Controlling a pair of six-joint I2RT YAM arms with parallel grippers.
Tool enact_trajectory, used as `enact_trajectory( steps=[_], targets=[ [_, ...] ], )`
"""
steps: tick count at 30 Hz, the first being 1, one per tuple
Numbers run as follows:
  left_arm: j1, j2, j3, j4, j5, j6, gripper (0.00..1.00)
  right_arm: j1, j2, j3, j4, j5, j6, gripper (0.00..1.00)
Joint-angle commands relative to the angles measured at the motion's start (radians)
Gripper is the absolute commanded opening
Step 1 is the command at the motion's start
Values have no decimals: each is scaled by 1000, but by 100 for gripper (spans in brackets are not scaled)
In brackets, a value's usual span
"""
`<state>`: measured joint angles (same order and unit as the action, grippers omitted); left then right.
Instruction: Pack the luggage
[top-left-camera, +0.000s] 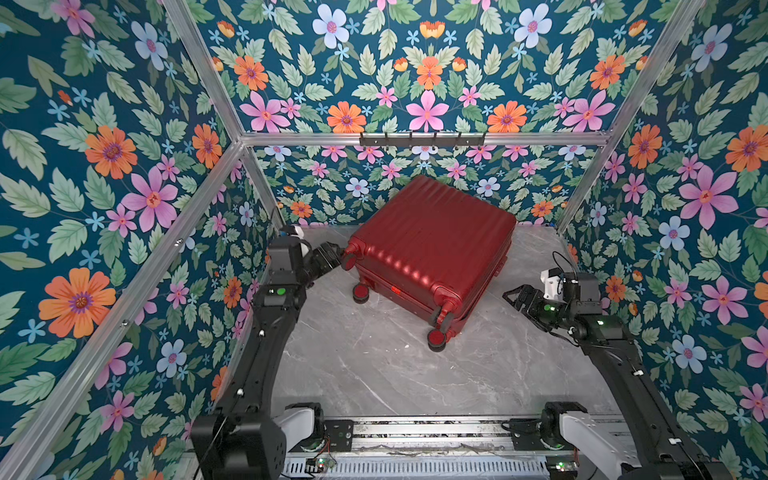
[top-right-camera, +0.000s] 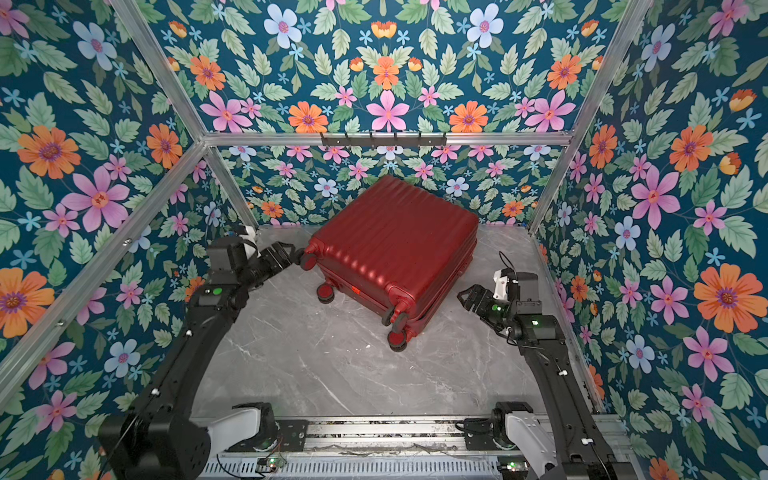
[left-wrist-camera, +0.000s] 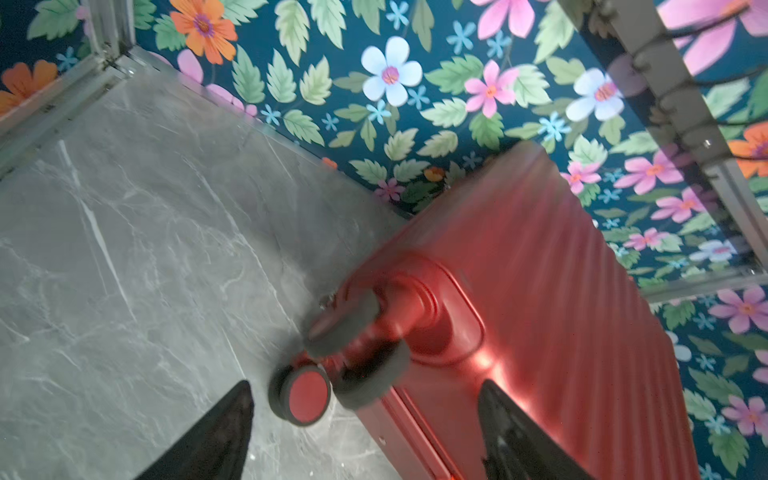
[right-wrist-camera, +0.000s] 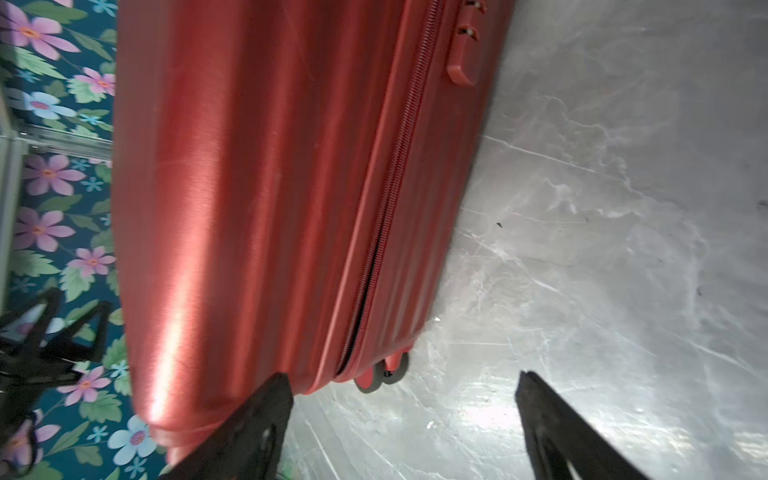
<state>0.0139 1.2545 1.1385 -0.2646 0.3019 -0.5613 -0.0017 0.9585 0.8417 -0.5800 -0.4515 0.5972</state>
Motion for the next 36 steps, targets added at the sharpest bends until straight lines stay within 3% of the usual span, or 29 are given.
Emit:
enact_trajectory(
  steps=[1, 5, 10, 17, 24, 36],
  targets=[
    [58, 126, 86, -2, 100, 37, 83, -23, 69, -5, 38, 40, -27, 86],
    [67, 352, 228, 9, 122, 79, 80, -96, 271, 51, 141, -75, -4, 83],
    [59, 590, 363, 57, 201, 93, 75, -127, 547, 209, 202, -92, 17, 81],
    [-26, 778, 519, 13, 263, 166, 74, -173, 828, 382, 232, -124, 80, 78],
    [-70, 793, 481, 36, 331, 191, 72, -174, 1006, 552, 172, -125, 70, 75],
    [-167, 597, 117, 163, 344, 175, 69, -141, 1163, 784, 124, -217, 66, 74]
  ],
)
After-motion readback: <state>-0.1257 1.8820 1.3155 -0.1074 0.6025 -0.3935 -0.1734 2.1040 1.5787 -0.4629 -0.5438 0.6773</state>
